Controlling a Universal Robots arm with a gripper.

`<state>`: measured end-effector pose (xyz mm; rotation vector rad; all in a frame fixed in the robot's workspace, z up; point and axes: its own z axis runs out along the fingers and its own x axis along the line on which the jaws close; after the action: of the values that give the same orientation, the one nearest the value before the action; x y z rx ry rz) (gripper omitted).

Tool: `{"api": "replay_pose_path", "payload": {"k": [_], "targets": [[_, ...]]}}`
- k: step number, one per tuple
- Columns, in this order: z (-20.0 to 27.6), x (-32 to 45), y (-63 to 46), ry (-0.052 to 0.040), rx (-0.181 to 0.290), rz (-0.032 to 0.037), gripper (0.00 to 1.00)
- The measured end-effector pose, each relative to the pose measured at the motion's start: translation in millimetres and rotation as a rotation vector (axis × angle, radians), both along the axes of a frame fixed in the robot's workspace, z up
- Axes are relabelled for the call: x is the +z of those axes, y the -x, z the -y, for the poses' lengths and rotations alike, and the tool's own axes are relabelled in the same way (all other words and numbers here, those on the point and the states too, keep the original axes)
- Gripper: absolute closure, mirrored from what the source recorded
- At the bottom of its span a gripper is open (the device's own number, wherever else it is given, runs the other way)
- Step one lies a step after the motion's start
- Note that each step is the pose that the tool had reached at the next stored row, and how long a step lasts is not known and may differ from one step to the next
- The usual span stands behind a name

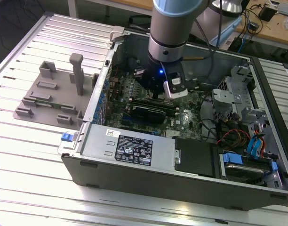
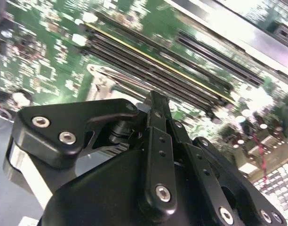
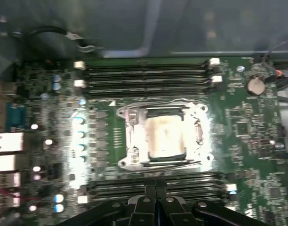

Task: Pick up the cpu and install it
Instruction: 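Install the second cpu locking lever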

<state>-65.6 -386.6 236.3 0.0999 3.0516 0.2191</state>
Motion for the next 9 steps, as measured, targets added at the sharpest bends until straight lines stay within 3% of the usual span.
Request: {"api": "replay_pose_path", "payload": {"k": [5, 9], "targets": [[-2.8, 0.0, -11.7, 0.0001, 0.0, -0.0006, 0.89], [-14.9, -0.1, -13.4, 0.0001, 0.0, -0.0005, 0.89]]}}
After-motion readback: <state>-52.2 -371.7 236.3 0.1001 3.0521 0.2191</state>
